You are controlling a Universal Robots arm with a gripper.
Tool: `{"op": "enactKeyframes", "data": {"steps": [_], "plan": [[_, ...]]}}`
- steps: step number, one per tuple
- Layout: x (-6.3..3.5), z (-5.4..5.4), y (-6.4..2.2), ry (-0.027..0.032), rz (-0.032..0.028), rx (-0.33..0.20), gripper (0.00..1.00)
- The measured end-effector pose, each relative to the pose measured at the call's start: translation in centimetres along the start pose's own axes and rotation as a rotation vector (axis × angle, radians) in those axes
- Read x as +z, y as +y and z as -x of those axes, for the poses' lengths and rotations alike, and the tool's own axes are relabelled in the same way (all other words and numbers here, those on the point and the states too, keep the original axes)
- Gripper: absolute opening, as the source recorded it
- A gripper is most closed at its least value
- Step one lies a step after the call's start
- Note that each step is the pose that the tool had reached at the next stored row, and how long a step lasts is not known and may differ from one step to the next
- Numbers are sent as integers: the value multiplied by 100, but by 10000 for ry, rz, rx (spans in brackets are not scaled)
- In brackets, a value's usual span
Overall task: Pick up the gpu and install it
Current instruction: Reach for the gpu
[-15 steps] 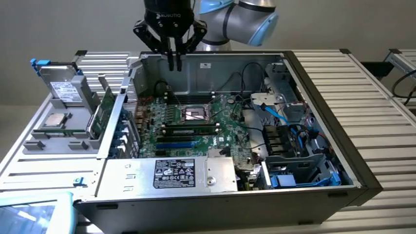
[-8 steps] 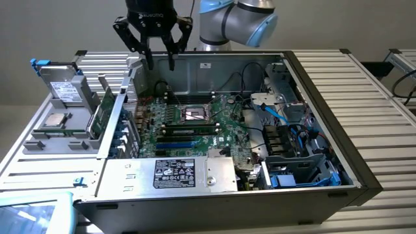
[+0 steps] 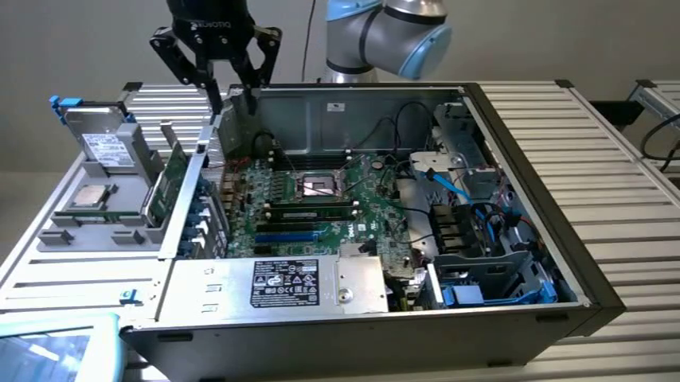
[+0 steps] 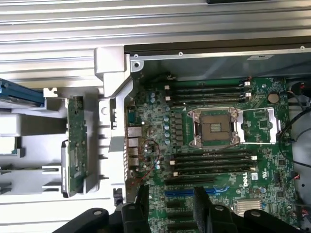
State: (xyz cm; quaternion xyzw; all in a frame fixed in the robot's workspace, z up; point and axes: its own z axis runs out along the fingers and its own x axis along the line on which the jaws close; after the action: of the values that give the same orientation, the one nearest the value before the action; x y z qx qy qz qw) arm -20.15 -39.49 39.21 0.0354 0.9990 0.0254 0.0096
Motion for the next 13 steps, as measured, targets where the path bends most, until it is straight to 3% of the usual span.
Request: {"op": "enactKeyframes", "data": {"steps": [13], "plan": [[18, -598, 21, 1, 0, 0, 49]]}}
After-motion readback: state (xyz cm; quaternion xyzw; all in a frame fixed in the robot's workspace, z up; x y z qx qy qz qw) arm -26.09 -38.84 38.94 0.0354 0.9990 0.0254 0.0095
